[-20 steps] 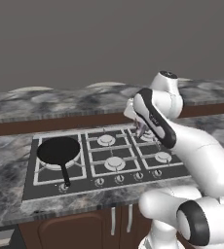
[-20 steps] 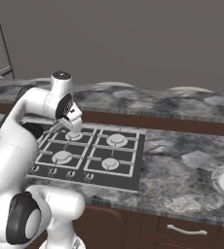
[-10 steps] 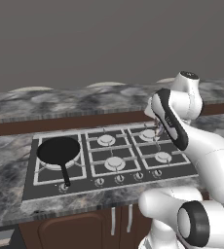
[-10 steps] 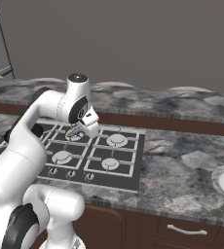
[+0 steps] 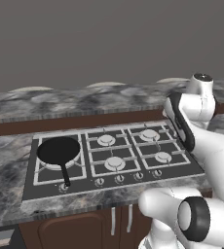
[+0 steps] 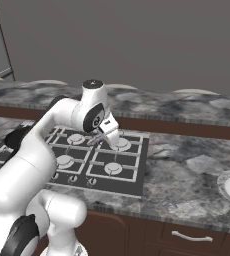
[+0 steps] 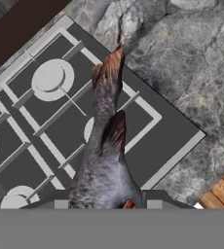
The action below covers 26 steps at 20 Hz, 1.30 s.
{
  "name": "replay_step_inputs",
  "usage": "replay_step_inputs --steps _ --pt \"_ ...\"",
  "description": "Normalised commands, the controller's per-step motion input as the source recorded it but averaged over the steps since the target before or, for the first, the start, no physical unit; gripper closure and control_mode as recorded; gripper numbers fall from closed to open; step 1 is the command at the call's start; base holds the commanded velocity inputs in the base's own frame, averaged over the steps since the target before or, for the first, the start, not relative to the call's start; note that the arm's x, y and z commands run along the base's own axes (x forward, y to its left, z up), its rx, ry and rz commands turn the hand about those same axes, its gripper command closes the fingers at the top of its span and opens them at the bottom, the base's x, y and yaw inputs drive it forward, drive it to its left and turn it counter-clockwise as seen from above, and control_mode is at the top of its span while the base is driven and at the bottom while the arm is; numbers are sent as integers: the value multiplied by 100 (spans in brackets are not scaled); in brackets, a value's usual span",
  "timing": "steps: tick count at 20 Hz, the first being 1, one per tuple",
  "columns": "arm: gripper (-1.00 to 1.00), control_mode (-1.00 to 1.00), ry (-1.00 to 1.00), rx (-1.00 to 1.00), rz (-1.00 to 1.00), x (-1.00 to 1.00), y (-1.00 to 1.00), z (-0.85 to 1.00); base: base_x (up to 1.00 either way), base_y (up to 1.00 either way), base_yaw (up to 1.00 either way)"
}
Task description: Place the fish on the plate and place the cucumber on the same plate.
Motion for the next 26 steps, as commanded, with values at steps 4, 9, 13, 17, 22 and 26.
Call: replay_step_inputs --steps 4,9,13,17,22,26 --pt "100 -100 0 -5 -1 0 -78 -10 0 0 0" --pt "100 -100 1 -1 0 -1 -83 0 0 0 0" --pt "100 -100 0 0 0 -4 -84 0 0 0 0" --pt "100 -100 5 0 -5 0 -79 0 0 0 0" --pt "100 -100 11 0 -15 0 -81 0 0 0 0" --pt "100 -100 0 0 -7 -4 -80 0 0 0 0"
